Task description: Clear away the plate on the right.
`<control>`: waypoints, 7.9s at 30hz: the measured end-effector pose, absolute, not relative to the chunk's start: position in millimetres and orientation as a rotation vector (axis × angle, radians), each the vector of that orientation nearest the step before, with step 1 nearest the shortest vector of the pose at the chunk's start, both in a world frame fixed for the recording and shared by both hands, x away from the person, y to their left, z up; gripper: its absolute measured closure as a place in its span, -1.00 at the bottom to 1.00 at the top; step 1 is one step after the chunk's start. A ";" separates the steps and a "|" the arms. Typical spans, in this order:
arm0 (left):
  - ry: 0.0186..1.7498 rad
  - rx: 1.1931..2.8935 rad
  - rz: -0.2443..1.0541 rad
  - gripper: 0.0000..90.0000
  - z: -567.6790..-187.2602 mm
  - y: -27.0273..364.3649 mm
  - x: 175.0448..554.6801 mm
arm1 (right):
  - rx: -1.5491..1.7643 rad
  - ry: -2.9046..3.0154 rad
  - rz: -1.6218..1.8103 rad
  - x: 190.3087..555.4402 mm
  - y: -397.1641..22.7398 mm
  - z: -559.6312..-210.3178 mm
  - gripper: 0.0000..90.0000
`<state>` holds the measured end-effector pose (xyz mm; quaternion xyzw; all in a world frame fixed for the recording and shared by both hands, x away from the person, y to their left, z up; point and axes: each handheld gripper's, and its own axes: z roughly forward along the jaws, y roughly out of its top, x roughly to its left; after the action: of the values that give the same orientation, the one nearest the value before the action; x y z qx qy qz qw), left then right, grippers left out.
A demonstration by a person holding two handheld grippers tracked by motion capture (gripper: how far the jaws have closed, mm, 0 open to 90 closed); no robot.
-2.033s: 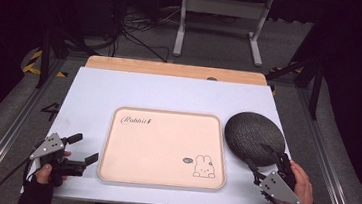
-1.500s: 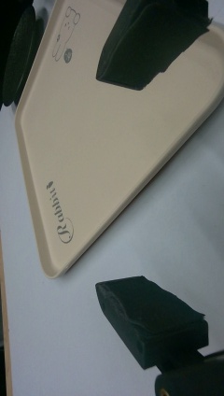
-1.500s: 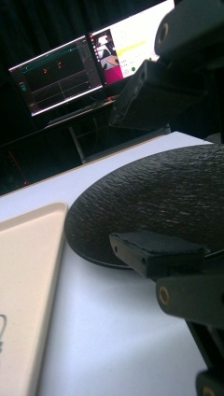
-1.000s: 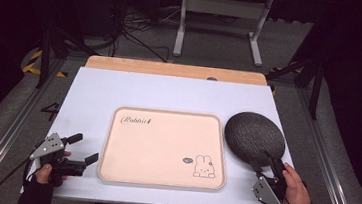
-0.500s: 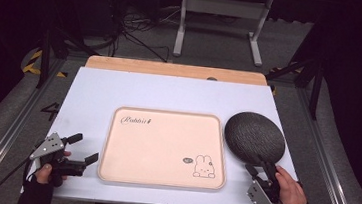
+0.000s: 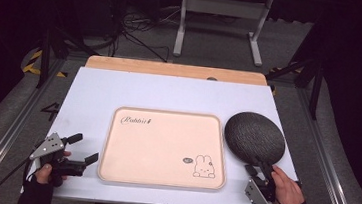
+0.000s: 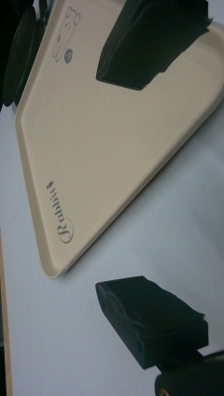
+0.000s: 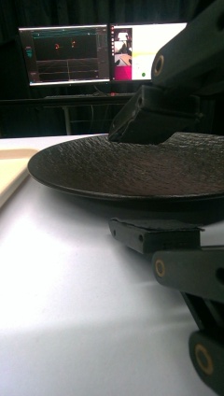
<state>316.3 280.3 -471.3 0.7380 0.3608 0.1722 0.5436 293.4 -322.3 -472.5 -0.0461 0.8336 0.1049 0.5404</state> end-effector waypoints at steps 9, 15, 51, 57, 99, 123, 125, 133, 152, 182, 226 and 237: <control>0.855 1.752 0.408 -0.92 -471.3 280.4 316.4 | -0.106 1.972 0.173 299.5 -325.3 -476.0 0.25; 0.855 1.752 0.408 -0.92 -471.3 280.3 316.4 | -0.109 1.969 0.111 304.1 -325.9 -479.3 0.31; 0.862 1.752 0.405 -0.92 -471.3 279.9 316.2 | -0.094 2.006 0.001 313.0 -323.3 -485.7 0.84; 0.862 1.752 0.405 -0.92 -471.3 279.8 316.3 | -0.063 1.986 0.000 312.6 -323.8 -480.3 0.90; 0.867 1.750 0.404 -0.92 -471.5 279.9 316.9 | -0.029 1.886 -0.010 287.8 -309.2 -423.9 0.85; 0.865 1.751 0.404 -0.92 -471.5 279.7 316.8 | -0.177 1.844 0.124 279.9 -247.0 -399.3 0.83; 0.864 1.753 0.404 -0.92 -471.4 279.9 316.8 | -0.186 1.843 0.145 279.6 -240.8 -397.9 0.83; 0.863 1.755 0.402 -0.92 -471.3 279.9 316.8 | -0.227 1.838 0.188 280.8 -219.3 -392.4 0.83; 0.864 1.754 0.402 -0.92 -471.4 279.7 316.9 | -0.323 1.820 0.280 278.2 -176.7 -382.2 0.83; 0.860 1.764 0.397 -0.92 -471.2 279.8 317.3 | -0.393 1.863 0.368 284.4 -134.8 -391.1 0.83; 0.858 1.763 0.400 -0.91 -471.3 279.8 317.4 | -0.452 2.010 0.345 294.4 -113.0 -433.6 0.81; 0.856 1.764 0.401 -0.91 -471.2 279.8 317.4 | -0.446 2.018 0.336 296.2 -112.6 -437.2 0.79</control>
<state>317.4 279.8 -471.2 0.7420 0.3602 0.1685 0.5398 296.2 -112.6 -437.2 -0.1844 0.8345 0.1388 0.5004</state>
